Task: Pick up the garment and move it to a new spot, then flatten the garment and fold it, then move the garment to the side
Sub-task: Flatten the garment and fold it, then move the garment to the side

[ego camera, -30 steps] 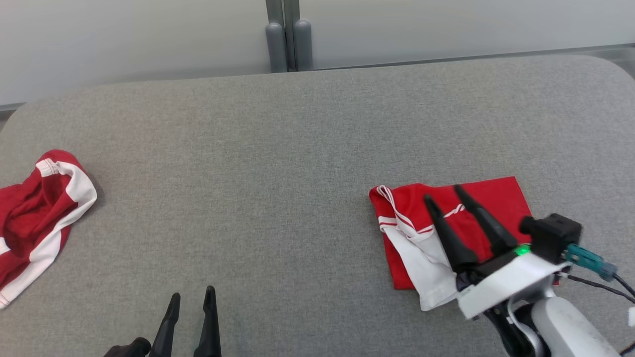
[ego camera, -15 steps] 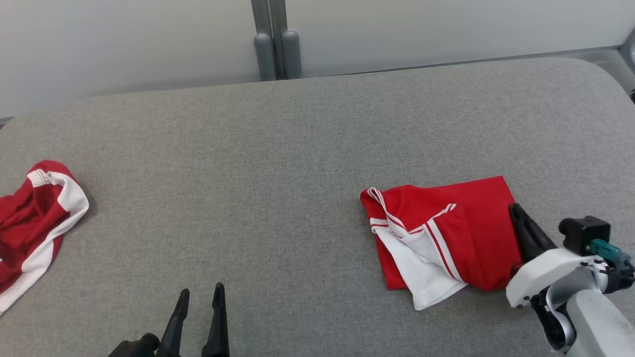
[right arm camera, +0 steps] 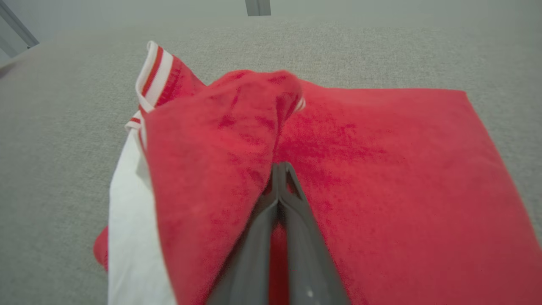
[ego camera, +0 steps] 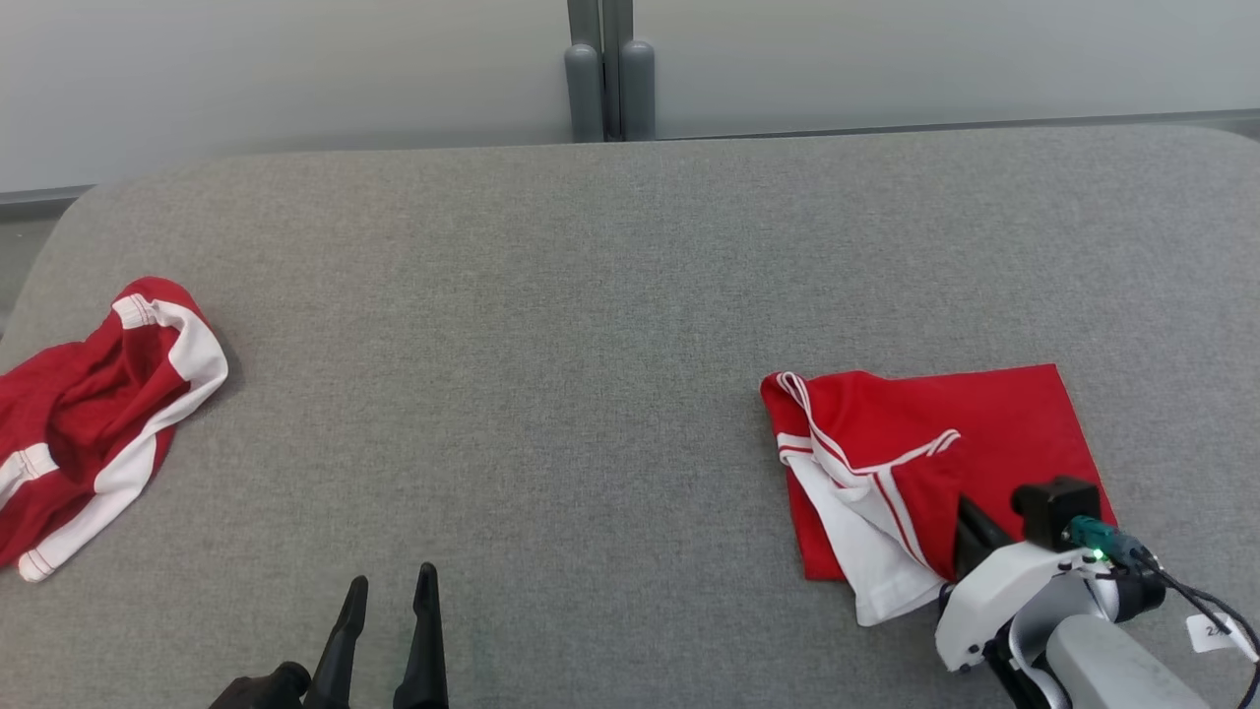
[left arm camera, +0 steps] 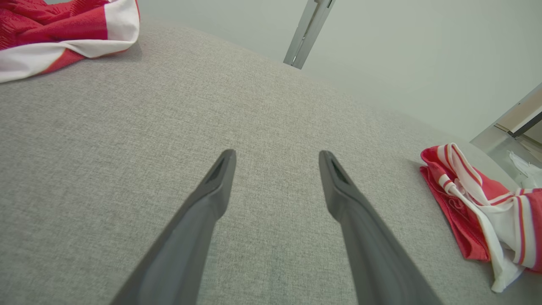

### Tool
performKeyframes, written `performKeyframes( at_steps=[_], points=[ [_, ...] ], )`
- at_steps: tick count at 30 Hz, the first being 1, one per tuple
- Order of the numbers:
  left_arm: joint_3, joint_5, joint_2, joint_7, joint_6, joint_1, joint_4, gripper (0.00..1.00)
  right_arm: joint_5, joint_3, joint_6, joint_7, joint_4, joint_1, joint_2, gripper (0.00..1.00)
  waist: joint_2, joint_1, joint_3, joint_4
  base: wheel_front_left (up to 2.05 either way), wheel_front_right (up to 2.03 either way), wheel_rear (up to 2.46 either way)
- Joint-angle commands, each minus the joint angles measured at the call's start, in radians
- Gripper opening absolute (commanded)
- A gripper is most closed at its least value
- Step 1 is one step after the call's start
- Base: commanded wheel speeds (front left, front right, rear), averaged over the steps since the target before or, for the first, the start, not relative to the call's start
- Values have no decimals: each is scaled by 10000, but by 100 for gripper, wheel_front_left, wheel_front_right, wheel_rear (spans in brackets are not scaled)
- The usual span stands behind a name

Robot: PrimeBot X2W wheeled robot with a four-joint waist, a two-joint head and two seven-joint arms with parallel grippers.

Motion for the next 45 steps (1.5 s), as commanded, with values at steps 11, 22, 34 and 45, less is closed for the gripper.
performKeyframes(
  at_steps=[11, 22, 34, 45],
  points=[
    [265, 192, 27, -30, 12, 381, 36, 100, -68, 1578, -6, -79, -1277, 999, 193, 0, 0, 0, -528, -210, 0, 0, 0],
    [673, 562, 27, -30, 37, 806, 95, 100, -1180, -1163, -6, -77, -2852, 2019, -450, 98, 0, 0, -1199, -666, 0, 0, 0],
    [1498, 1551, 27, -28, -110, 848, 401, 100, -3285, -4725, -9, -75, -3544, 3509, 401, 100, 0, 0, -1652, -525, 0, 0, 0],
    [1732, 2113, 26, -30, -255, 903, 357, 100, -2927, -4906, -9, -75, -3070, 3541, 957, 100, 0, 0, -1666, -258, 0, 0, 0]
  ],
)
